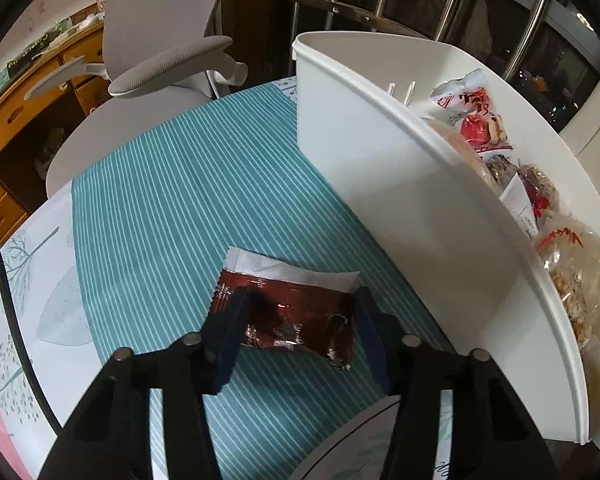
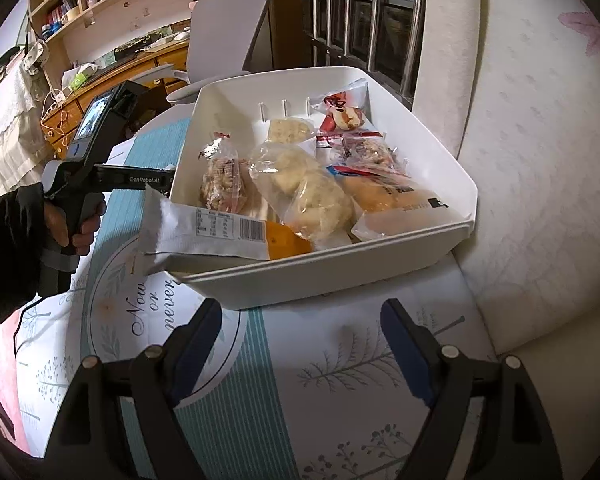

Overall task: Organize snacks
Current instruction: 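Move the left gripper down onto the small red packet, then close the left gripper on the red packet's edge and adjust the grip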

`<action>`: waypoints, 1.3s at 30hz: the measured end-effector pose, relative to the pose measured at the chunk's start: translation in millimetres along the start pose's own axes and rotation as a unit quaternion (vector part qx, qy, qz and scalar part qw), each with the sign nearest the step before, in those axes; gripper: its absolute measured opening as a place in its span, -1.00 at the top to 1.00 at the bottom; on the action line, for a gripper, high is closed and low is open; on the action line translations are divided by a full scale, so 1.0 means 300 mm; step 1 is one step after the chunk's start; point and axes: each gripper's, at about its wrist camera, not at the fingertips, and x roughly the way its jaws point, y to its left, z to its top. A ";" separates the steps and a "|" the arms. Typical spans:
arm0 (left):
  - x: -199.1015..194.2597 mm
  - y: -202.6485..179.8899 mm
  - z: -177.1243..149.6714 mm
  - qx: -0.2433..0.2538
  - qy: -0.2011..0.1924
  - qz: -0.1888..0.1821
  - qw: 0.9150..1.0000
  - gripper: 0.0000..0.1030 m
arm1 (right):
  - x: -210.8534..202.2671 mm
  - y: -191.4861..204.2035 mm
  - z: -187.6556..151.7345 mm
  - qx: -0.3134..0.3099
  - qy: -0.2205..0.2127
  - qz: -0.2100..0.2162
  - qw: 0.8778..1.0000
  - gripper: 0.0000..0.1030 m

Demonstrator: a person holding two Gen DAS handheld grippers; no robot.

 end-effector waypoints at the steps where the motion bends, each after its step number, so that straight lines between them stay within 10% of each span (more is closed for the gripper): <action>1: -0.007 -0.004 -0.002 0.000 -0.001 0.001 1.000 0.16 | -0.004 -0.002 0.001 0.001 -0.001 0.001 1.000 -0.59; 10: -0.075 -0.039 -0.001 -0.031 0.023 0.028 0.999 0.66 | -0.055 -0.022 0.050 -0.006 -0.024 0.018 1.000 -0.59; 11: -0.085 -0.039 -0.004 -0.039 0.029 0.031 0.998 0.98 | -0.065 -0.026 0.057 -0.007 -0.028 0.021 0.999 -0.59; 19: -0.274 -0.049 -0.051 -0.102 0.031 0.041 0.993 0.94 | -0.161 -0.064 0.117 -0.019 -0.064 0.048 0.997 -0.59; 29: -0.159 -0.011 -0.003 -0.120 0.043 0.061 0.990 0.37 | -0.174 -0.118 0.103 -0.045 -0.063 0.060 0.995 -0.59; 33: -0.099 0.008 0.012 -0.140 0.043 0.070 0.987 -0.19 | -0.141 -0.120 0.107 -0.058 -0.053 0.067 0.995 -0.59; 39: -0.050 0.022 0.027 -0.145 0.045 0.070 0.986 -0.21 | -0.094 -0.117 0.127 -0.074 -0.046 0.074 0.993 -0.59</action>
